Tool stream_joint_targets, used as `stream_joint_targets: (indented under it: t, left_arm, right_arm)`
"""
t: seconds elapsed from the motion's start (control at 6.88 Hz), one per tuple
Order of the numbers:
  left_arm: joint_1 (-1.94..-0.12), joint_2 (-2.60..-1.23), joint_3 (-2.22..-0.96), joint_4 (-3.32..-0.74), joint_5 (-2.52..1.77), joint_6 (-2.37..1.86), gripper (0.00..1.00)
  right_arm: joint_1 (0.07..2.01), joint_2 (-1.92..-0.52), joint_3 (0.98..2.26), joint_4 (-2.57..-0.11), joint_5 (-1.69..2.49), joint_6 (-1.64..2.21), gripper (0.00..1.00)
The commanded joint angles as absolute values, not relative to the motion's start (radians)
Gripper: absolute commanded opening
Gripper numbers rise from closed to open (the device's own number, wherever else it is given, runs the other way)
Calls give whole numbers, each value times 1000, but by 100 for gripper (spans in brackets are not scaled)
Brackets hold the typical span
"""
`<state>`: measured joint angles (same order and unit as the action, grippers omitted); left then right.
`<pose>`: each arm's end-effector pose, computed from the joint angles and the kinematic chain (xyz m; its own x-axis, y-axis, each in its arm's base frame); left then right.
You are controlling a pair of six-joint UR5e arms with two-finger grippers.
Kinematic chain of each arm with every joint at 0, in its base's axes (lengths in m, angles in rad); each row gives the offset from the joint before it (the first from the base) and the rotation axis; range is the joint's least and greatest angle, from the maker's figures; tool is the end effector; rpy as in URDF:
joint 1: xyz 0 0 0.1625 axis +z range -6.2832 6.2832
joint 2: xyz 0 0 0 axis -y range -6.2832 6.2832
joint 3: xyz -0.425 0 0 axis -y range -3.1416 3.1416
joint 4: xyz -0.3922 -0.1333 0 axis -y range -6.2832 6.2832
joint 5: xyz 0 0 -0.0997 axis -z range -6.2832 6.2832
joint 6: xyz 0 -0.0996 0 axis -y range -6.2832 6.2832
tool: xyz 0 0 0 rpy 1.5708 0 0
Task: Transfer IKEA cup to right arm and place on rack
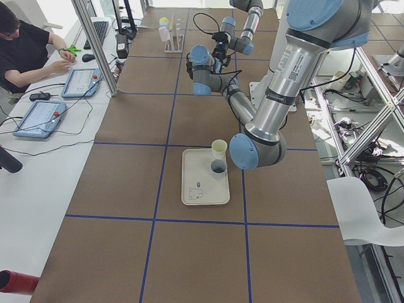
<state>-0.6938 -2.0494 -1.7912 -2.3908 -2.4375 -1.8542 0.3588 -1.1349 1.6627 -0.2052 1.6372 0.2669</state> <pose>0.3981 -0.4057 0.1912 0.0861 -0.3071 -0.9478 -0.1533 0.9359 -0.3171 -0.4994 -0.3226 0.2242 0.2028 -0.9519 0.2298 -0.3632 0.1448 0.9204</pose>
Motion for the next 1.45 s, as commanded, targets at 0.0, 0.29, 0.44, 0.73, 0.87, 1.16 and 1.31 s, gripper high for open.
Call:
stream_joint_targets:
  t: [0.0,0.29,0.44,0.73,0.87,1.16,1.31]
  left_arm:
    - [-702,-2048,-1799,-2387,-2437,-1853,100]
    - [-773,-2037,-1801,-2378,-2450,-1852,100]
    - [-778,-2030,-1805,-2376,-2445,-1833,100]
    - [-827,-2023,-1821,-2221,-2434,-1638,100]
    - [-851,-2020,-1851,-2089,-2399,-1492,100]
    - [-876,-2014,-1971,-1754,-2254,-1177,100]
    - [-903,-1940,-2036,-1667,-2241,-1023,100]
  right_arm:
    - [360,-1138,1663,-206,1637,262,60]
    - [388,-1160,1666,-224,1638,256,52]
    - [438,-1202,1673,-241,1643,250,47]
    - [512,-1221,1709,-422,1652,143,42]
    - [562,-1245,1770,-557,1654,77,38]
    - [632,-1301,1924,-876,1652,-158,33]
    - [676,-1301,1980,-1035,1652,-273,33]
